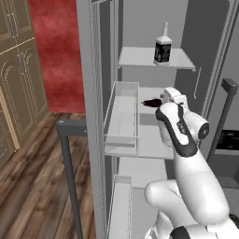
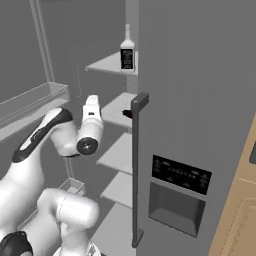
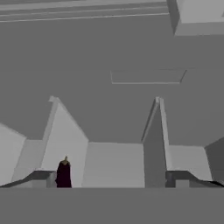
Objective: Place the liquor on the top shelf of the fridge to keep it out of children's reach, and place the lemon wedge and eggplant on lower shelves for easy access.
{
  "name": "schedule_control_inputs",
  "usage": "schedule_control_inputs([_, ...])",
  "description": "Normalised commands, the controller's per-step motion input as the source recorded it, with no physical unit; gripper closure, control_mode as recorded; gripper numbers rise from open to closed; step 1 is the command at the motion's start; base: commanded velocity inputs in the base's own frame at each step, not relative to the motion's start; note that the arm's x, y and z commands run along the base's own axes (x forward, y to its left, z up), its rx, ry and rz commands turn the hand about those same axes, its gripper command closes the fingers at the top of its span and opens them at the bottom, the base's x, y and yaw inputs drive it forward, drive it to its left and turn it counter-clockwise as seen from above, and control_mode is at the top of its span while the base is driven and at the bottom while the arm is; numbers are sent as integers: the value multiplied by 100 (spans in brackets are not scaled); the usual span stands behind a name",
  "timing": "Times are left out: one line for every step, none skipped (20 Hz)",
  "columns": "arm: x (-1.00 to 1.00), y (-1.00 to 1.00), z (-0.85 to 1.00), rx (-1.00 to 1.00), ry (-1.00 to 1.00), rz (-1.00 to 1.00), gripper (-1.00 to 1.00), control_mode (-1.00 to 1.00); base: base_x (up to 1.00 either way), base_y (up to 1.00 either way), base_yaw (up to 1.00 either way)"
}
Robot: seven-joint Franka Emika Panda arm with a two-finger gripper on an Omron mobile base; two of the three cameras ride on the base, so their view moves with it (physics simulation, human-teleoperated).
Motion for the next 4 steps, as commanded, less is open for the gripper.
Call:
schedule_control_inputs([-100, -10, 100, -8, 26, 13, -100, -100, 0, 0, 0])
schedule_control_inputs([-100, -8, 100, -9, 30, 15, -100, -100, 0, 0, 0])
schedule_control_inputs([-100, -9, 98, -10, 33, 15, -100, -100, 0, 0, 0])
schedule_control_inputs([-100, -6, 96, -10, 34, 16, -100, -100, 0, 0, 0])
